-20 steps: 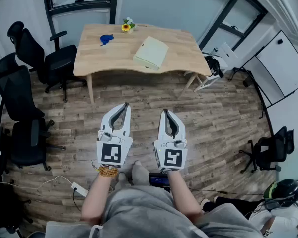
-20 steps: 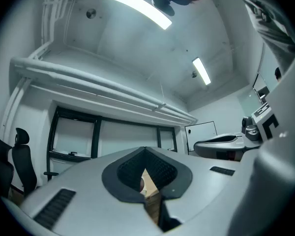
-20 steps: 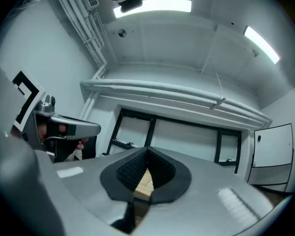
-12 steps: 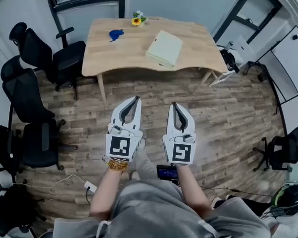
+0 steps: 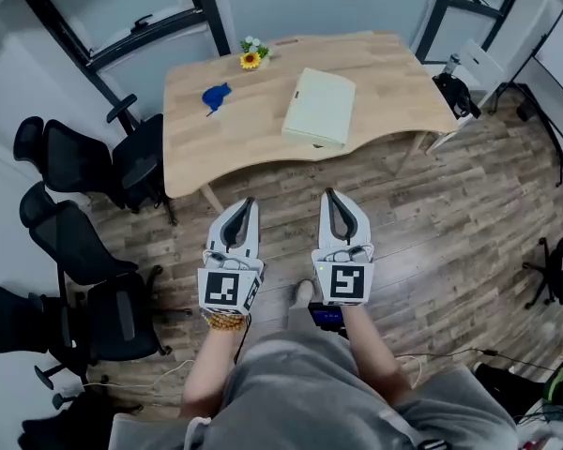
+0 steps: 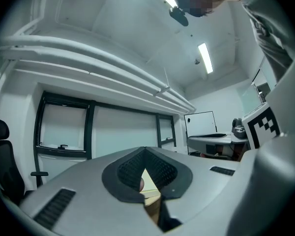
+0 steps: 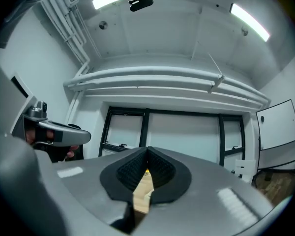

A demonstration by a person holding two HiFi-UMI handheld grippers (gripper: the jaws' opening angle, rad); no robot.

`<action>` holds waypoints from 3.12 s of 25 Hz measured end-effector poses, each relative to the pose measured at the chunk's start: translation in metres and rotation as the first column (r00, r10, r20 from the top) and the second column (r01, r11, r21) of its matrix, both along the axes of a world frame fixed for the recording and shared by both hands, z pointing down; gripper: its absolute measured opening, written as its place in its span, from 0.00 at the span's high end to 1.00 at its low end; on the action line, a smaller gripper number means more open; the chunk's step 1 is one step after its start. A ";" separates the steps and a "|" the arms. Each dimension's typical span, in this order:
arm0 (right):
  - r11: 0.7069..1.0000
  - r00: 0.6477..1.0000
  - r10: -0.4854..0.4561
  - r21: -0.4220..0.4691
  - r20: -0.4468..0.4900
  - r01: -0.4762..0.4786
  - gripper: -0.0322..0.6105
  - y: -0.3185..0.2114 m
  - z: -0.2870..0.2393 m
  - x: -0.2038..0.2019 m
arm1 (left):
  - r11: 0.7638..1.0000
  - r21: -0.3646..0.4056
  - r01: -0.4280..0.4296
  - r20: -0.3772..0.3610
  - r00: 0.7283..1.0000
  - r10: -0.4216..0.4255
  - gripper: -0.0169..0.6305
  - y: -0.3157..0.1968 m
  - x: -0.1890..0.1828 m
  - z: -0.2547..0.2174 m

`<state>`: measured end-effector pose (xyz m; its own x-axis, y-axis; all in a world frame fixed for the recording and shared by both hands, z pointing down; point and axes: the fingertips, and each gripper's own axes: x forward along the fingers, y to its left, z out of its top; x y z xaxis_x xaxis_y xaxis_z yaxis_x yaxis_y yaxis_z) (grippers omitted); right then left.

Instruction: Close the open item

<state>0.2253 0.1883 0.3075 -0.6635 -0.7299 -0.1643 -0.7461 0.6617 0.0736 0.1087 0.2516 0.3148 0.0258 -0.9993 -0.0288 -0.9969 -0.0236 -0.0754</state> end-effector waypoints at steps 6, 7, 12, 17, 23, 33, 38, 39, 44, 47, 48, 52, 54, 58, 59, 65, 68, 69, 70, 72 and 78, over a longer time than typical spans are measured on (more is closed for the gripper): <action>0.999 0.999 0.019 -0.046 -0.030 -0.021 0.93 -0.063 0.021 -0.016 | 0.999 -0.034 -0.015 -0.025 1.000 0.014 0.96 -0.058 -0.026 0.020; 0.998 0.999 0.017 -0.059 -0.031 -0.018 0.93 -0.069 0.023 -0.019 | 0.999 -0.039 -0.016 -0.033 0.999 0.015 0.96 -0.065 -0.030 0.022; 0.996 0.997 0.027 -0.081 -0.079 -0.034 0.93 -0.097 0.032 -0.031 | 0.998 -0.042 -0.049 -0.041 0.998 0.047 0.96 -0.101 -0.049 0.025; 0.992 0.990 0.085 -0.082 -0.115 -0.094 0.93 -0.133 0.040 -0.048 | 0.994 -0.057 -0.089 -0.071 0.994 0.085 0.96 -0.148 -0.085 0.043; 0.977 0.966 0.197 -0.054 -0.169 -0.208 0.93 -0.186 0.038 -0.073 | 0.977 -0.083 -0.195 -0.124 0.975 0.184 0.96 -0.217 -0.122 0.062; 0.934 0.899 0.323 -0.056 -0.296 -0.354 0.93 -0.248 0.059 -0.126 | 0.911 -0.153 -0.383 -0.217 0.912 0.347 0.96 -0.297 -0.180 0.099; 0.899 0.861 0.399 -0.050 -0.316 -0.435 0.93 -0.262 0.060 -0.126 | 0.856 -0.207 -0.475 -0.243 0.872 0.425 0.96 -0.325 -0.184 0.135; 0.892 0.854 0.413 -0.051 -0.316 -0.450 0.93 -0.265 0.061 -0.125 | 0.844 -0.222 -0.489 -0.250 0.865 0.435 0.96 -0.328 -0.182 0.143; 0.865 0.836 0.456 -0.070 -0.305 -0.497 0.93 -0.287 0.072 -0.121 | 0.778 -0.303 -0.551 -0.298 0.830 0.472 0.96 -0.350 -0.170 0.182; 0.866 0.841 0.447 -0.091 -0.305 -0.493 0.93 -0.299 0.086 -0.123 | 0.748 -0.345 -0.567 -0.354 0.816 0.456 0.95 -0.362 -0.164 0.211; 0.869 0.844 0.439 -0.094 -0.307 -0.486 0.93 -0.304 0.090 -0.124 | 0.748 -0.355 -0.561 -0.366 0.820 0.441 0.95 -0.368 -0.165 0.219; 0.878 0.850 0.417 -0.101 -0.321 -0.469 0.93 -0.321 0.101 -0.122 | 0.737 -0.411 -0.536 -0.385 0.835 0.392 0.93 -0.389 -0.166 0.254; 0.878 0.852 0.412 -0.109 -0.324 -0.466 0.93 -0.332 0.106 -0.118 | 0.719 -0.440 -0.538 -0.397 0.835 0.382 0.88 -0.398 -0.164 0.270; 0.880 0.857 0.402 -0.122 -0.323 -0.458 0.93 -0.352 0.110 -0.114 | 0.679 -0.498 -0.539 -0.438 0.832 0.340 0.86 -0.411 -0.160 0.302; 0.881 0.859 0.398 -0.127 -0.323 -0.456 0.93 -0.355 0.112 -0.114 | 0.668 -0.510 -0.543 -0.459 0.828 0.322 0.86 -0.412 -0.159 0.311; 0.890 0.869 0.360 -0.155 -0.339 -0.429 0.93 -0.364 0.124 -0.120 | 0.563 -0.583 -0.586 -0.555 0.793 0.251 0.80 -0.411 -0.144 0.362; 0.889 0.870 0.353 -0.166 -0.344 -0.427 0.93 -0.367 0.127 -0.120 | 0.535 -0.607 -0.588 -0.540 0.799 0.266 0.79 -0.411 -0.136 0.374; 0.888 0.869 0.354 -0.168 -0.347 -0.429 0.93 -0.367 0.129 -0.119 | 0.529 -0.607 -0.593 -0.545 0.795 0.266 0.79 -0.412 -0.134 0.376; 0.886 0.867 0.355 -0.170 -0.350 -0.432 0.93 -0.368 0.130 -0.117 | 0.521 -0.606 -0.601 -0.554 0.789 0.265 0.79 -0.412 -0.131 0.377; 0.882 0.863 0.357 -0.176 -0.356 -0.438 0.93 -0.367 0.133 -0.114 | 0.506 -0.602 -0.618 -0.576 0.775 0.260 0.79 -0.413 -0.125 0.379; 0.876 0.859 0.348 -0.196 -0.374 -0.441 0.93 -0.362 0.145 -0.105 | 0.516 -0.548 -0.659 -0.587 0.742 0.324 0.80 -0.413 -0.115 0.357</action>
<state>0.1200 -0.1738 0.4521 -0.2913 -0.9254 0.2426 -0.9137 0.3443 0.2160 -0.0061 -0.1619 0.6722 0.6737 -0.5301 0.5148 -0.7334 -0.3947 0.5534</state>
